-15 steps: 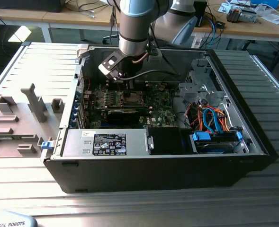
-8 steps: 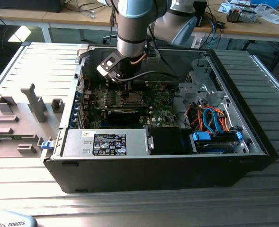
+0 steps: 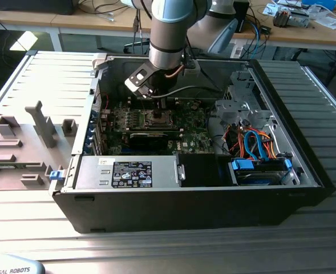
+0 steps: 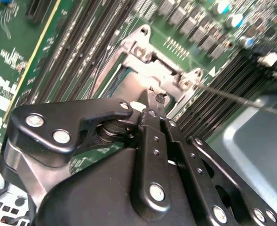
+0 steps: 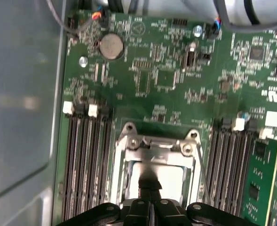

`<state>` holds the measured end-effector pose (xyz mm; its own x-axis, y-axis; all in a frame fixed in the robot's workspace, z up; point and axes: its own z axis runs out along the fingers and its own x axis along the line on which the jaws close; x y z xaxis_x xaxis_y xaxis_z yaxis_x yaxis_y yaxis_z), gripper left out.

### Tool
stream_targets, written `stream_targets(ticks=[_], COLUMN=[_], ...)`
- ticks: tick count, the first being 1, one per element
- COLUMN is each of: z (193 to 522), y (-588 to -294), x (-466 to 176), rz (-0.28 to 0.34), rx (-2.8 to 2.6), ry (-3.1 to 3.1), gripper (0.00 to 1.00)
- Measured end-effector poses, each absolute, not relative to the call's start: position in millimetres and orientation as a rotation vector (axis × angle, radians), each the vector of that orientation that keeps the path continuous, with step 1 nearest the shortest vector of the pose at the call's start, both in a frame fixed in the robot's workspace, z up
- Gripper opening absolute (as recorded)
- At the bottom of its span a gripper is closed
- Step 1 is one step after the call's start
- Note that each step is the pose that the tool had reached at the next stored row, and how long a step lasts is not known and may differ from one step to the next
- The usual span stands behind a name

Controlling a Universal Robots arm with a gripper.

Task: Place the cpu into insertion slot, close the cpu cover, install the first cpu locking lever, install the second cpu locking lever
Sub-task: 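Close the cpu cover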

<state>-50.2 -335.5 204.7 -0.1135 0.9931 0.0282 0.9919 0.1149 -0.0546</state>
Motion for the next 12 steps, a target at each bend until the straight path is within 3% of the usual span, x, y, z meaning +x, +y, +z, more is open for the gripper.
stream_targets(ticks=[12], z=[225.6], y=[-335.5], x=[-44.5], rz=[0.036], rx=[-2.052], ry=[-2.302], gripper=[0.11])
